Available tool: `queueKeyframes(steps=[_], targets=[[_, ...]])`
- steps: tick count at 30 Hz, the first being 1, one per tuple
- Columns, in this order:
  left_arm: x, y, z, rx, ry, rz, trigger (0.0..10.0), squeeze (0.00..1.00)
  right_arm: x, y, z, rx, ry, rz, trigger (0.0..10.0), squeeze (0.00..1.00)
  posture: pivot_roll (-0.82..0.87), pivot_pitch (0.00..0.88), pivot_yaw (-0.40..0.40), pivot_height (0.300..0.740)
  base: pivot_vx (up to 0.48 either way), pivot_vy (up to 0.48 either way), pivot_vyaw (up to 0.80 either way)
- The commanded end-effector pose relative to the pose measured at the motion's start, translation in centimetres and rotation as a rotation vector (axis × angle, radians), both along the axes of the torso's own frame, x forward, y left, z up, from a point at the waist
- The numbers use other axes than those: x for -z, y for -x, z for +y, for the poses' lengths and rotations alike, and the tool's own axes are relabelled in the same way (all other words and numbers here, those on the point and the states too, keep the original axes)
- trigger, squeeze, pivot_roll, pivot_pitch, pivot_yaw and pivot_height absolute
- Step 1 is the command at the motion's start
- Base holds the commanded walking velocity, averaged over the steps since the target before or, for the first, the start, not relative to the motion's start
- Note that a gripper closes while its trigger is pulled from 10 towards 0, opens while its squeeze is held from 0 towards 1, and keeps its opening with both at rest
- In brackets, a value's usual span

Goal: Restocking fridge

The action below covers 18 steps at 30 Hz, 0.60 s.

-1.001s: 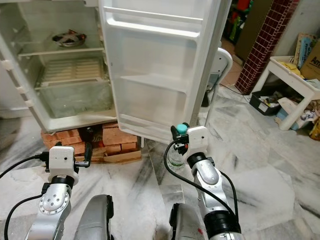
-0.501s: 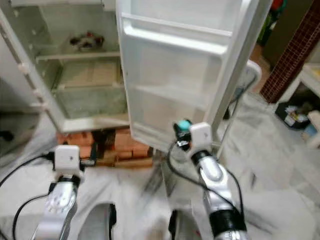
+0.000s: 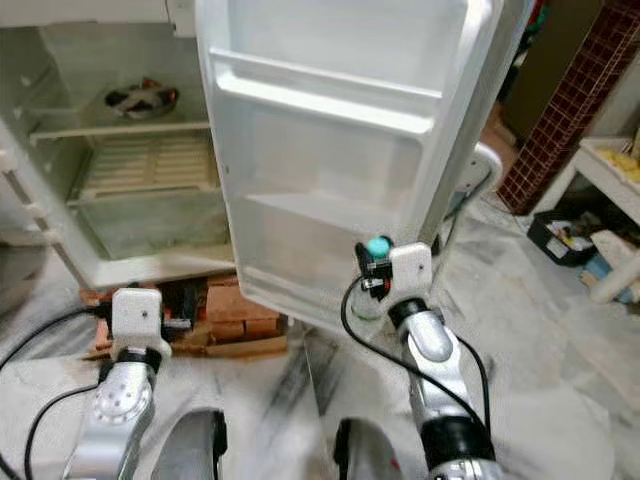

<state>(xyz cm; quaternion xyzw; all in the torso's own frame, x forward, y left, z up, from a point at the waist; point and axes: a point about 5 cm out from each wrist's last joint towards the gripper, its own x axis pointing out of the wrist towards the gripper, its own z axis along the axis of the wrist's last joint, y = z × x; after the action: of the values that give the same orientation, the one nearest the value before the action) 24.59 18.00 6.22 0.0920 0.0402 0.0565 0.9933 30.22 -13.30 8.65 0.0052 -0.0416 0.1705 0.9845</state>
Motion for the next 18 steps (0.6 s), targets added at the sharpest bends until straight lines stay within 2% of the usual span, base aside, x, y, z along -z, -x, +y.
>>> queueKeyframes(steps=[1,4,18], targets=[[-0.08,-0.16,-0.42,0.011,0.014,-0.003,10.0,0.0,-0.68,-0.34,-0.5,0.01,0.008,-0.03,10.0,0.0,0.08,0.0,-0.058,0.612,0.326,0.0,0.0],[-0.13,-0.19,-0.39,0.01,0.016,-0.005,10.0,0.0,-0.7,-0.4,-0.47,0.008,0.008,-0.031,10.0,0.0,0.08,0.0,-0.057,0.612,0.326,0.0,0.0],[-0.08,-0.33,-0.44,0.015,0.013,-0.002,10.0,0.0,-0.76,-0.55,-0.25,-0.001,0.005,-0.034,10.0,0.0,0.08,0.0,-0.058,0.612,0.295,0.247,0.0]])
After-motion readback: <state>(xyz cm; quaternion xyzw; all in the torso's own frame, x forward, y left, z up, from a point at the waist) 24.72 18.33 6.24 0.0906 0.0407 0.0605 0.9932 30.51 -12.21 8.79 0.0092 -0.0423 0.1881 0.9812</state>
